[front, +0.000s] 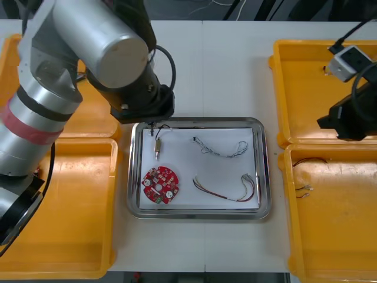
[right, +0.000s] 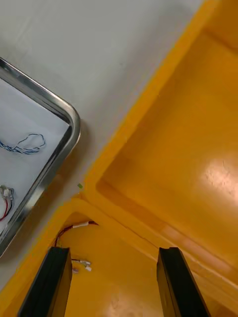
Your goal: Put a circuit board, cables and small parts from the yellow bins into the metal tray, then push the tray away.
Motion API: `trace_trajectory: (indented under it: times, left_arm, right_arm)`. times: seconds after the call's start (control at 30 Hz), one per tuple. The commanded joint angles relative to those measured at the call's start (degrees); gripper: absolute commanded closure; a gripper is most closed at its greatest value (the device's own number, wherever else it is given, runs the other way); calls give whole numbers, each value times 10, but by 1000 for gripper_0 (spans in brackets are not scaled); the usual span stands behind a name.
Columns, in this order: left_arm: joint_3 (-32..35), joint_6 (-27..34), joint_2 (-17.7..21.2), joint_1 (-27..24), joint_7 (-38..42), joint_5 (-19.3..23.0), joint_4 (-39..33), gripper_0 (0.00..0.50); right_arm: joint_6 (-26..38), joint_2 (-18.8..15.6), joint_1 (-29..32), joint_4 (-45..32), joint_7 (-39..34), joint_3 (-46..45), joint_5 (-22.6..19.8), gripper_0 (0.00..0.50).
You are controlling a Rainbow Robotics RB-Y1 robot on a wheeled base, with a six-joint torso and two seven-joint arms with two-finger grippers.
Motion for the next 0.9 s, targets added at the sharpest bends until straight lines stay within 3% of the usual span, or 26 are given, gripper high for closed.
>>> trace_trajectory:
  times: [0.03,0.57,0.9]
  left_arm:
    - [-52,-16,-26,-27,-26,-26,-14,500]
    - [-159,-119,-60,-27,-2,-69,88,499]
    - [-192,-153,-61,-22,5,-82,120,500]
  right_arm:
    - [2,-27,56,-19,-34,-76,-21,0]
    - [2,-46,149,-19,-49,-142,61,0]
    - [2,-21,180,-19,-117,-138,59,0]
